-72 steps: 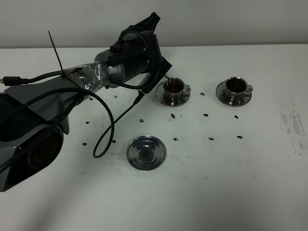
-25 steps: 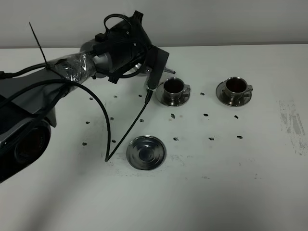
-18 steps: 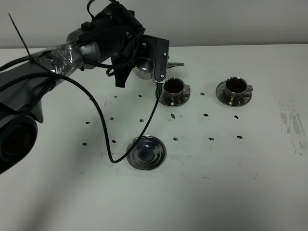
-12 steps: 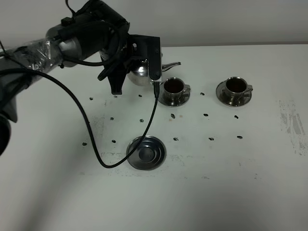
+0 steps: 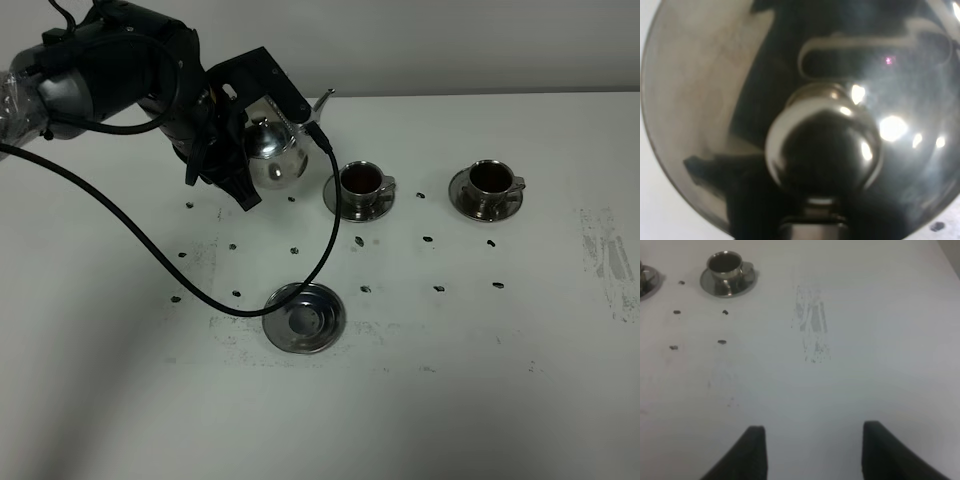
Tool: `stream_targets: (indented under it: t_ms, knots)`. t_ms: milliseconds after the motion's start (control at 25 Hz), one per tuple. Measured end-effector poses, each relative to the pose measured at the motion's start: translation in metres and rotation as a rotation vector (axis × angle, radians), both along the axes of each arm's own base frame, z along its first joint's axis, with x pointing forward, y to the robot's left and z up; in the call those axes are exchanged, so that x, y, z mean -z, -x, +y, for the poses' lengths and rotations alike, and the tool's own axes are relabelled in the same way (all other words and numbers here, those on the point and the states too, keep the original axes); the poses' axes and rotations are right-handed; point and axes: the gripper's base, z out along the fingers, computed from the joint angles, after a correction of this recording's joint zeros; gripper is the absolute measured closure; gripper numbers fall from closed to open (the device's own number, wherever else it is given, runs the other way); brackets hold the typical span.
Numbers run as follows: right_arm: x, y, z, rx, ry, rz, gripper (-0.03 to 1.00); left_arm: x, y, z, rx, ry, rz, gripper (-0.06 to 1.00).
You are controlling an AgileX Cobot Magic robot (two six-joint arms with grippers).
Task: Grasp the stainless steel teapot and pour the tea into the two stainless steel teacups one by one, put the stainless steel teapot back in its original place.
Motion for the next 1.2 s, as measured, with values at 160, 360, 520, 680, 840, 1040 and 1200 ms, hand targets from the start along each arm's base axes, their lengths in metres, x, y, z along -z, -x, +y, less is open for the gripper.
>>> stream_targets:
  t_ms: [160,360,520,680,840,1040,1200]
  knots:
    - [0.0,0.0,0.0,0.0,0.0,0.0,0.55,0.013,0.002,0.011,-0.078,0.021,0.038,0.78]
    - [0.0,0.0,0.0,0.0,0.0,0.0,0.55,0.022,0.002,0.015,-0.156,0.063,0.061,0.78]
    - [0.0,0.0,0.0,0.0,0.0,0.0,0.55,0.037,-0.004,0.012,-0.226,0.112,0.072,0.78]
    - [0.0,0.0,0.0,0.0,0.0,0.0,0.55,0.056,-0.006,0.009,-0.269,0.142,0.114,0.78]
    - [0.0,0.0,0.0,0.0,0.0,0.0,0.55,0.072,-0.009,0.007,-0.293,0.153,0.133,0.78]
    - [0.0,0.0,0.0,0.0,0.0,0.0,0.55,0.079,-0.01,0.006,-0.297,0.154,0.133,0.78]
    - [0.0,0.0,0.0,0.0,0.0,0.0,0.55,0.073,-0.008,0.005,-0.275,0.148,0.127,0.78]
